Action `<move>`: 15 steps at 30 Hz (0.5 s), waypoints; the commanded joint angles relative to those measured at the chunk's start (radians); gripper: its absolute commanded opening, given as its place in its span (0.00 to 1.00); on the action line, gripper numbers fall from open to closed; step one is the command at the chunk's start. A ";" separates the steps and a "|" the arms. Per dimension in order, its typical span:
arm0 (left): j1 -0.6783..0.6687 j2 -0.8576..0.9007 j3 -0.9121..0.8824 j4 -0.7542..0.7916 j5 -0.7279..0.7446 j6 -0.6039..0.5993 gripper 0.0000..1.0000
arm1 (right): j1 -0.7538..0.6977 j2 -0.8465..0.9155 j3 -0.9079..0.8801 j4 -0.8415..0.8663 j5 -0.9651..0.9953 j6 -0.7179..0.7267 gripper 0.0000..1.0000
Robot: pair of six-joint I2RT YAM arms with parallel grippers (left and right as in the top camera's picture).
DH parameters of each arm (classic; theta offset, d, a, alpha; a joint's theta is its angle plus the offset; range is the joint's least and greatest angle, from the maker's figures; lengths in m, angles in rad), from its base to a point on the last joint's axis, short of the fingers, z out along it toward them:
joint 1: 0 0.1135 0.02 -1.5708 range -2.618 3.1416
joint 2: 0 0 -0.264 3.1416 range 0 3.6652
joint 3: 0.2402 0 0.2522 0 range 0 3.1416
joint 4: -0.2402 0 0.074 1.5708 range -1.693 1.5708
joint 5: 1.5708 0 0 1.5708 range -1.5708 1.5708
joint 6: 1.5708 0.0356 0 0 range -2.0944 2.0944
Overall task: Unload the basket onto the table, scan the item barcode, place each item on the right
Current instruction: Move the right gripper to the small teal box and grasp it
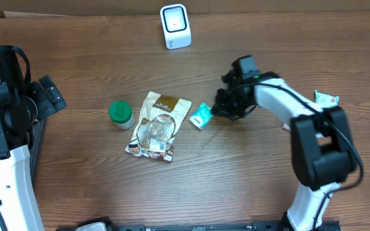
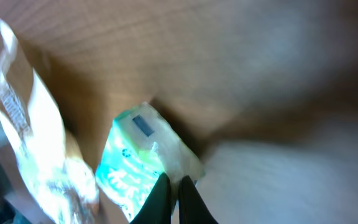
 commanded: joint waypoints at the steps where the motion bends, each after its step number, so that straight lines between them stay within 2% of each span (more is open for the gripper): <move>1: 0.005 -0.008 0.006 -0.003 -0.006 -0.018 1.00 | -0.029 -0.148 0.006 -0.103 0.005 -0.250 0.04; 5: 0.005 -0.008 0.006 -0.003 -0.006 -0.018 1.00 | -0.018 -0.170 0.004 -0.199 0.006 -0.535 0.04; 8: 0.005 -0.008 0.006 -0.003 -0.006 -0.018 1.00 | 0.035 -0.170 -0.017 -0.207 0.006 -0.731 0.04; 11: 0.005 -0.008 0.006 -0.003 -0.006 -0.018 1.00 | 0.084 -0.170 -0.027 -0.178 0.010 -0.758 0.04; 15: 0.005 -0.008 0.006 -0.003 -0.006 -0.018 1.00 | 0.131 -0.169 -0.029 -0.157 0.010 -0.906 0.04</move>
